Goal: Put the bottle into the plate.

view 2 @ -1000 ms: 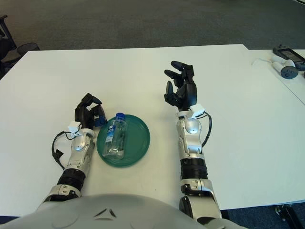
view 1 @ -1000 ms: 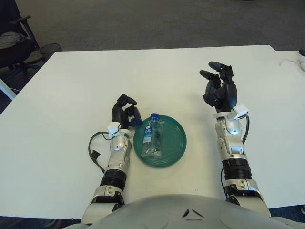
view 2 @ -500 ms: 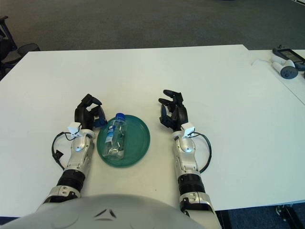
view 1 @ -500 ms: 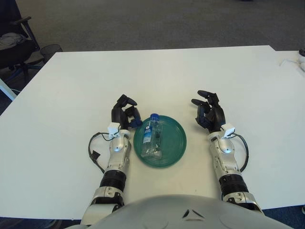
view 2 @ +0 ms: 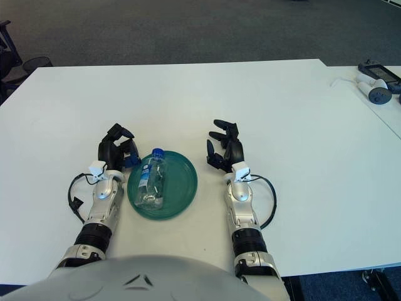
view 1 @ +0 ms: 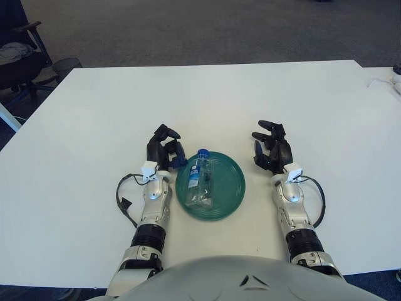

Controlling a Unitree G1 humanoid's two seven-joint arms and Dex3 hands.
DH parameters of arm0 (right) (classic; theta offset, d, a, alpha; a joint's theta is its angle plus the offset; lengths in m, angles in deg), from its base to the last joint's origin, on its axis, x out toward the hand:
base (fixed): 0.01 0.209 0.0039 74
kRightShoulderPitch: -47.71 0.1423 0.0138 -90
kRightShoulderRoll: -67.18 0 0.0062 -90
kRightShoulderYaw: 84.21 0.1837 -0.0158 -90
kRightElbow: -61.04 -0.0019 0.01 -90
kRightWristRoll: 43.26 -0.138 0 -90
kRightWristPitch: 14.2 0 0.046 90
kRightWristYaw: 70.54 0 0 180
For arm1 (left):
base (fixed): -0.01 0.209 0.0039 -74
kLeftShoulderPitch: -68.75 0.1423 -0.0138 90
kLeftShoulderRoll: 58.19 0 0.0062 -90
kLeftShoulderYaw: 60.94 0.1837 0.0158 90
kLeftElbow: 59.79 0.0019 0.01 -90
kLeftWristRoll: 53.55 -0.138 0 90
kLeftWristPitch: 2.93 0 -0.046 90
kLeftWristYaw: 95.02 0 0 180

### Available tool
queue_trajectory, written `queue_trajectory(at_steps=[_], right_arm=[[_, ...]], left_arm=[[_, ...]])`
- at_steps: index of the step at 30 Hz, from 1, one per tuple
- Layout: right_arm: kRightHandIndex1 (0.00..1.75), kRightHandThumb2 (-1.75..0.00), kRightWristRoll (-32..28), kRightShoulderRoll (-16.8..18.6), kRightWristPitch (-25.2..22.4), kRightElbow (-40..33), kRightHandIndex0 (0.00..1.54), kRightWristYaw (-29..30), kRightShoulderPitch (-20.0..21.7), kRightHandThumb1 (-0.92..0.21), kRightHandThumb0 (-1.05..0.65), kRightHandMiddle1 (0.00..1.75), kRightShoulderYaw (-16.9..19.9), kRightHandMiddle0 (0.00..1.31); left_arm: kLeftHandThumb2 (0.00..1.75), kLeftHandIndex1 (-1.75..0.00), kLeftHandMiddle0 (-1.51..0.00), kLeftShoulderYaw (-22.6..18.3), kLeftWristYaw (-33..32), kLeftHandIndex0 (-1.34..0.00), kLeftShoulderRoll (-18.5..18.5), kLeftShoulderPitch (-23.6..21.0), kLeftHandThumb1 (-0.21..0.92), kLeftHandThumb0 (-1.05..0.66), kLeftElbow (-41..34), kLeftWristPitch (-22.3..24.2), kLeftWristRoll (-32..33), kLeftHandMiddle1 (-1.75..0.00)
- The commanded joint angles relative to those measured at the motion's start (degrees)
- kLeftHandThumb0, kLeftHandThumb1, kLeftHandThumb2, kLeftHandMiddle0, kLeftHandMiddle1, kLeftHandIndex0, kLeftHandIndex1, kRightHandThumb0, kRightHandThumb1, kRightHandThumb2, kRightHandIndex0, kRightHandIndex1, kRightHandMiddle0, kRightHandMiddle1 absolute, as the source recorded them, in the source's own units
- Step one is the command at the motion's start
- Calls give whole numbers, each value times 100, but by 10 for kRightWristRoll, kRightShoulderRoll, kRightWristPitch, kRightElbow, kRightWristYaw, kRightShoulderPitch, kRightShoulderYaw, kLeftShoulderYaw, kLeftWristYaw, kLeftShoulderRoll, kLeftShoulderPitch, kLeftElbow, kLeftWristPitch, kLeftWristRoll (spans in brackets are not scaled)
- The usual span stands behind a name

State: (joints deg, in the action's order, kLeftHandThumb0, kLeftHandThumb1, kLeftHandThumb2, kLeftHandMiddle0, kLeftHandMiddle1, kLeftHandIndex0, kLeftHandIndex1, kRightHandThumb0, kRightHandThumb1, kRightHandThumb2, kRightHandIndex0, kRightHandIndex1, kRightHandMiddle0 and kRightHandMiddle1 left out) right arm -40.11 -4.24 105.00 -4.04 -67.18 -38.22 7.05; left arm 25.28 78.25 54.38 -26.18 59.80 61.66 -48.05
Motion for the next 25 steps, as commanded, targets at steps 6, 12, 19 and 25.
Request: queue_trajectory(at_steps=[6,12,19,25], right_arm=[[101,-88,3,1,-33,22,17,6,-22,-62,-49,114,-4,0],[102,-89,-5,4,-49,11,18,0,-31,-60,-48,116,-6,0],[105,-99,-18,10,-55,6,19,-8,-37,-54,-40,123,-6,0],[111,-110,-10,16,-78,-6,22,6,-44,-49,-29,134,-7,0]], left_arm=[[164,-175,-132,-6,1,-84,15,40,5,-59,37,19,4,-175],[164,-175,-132,-5,2,-84,14,38,5,-59,40,14,2,-175],[164,-175,-132,-6,7,-83,13,35,5,-59,39,20,7,-175],[164,-175,-132,-5,2,-83,14,35,5,-59,37,23,2,-175]])
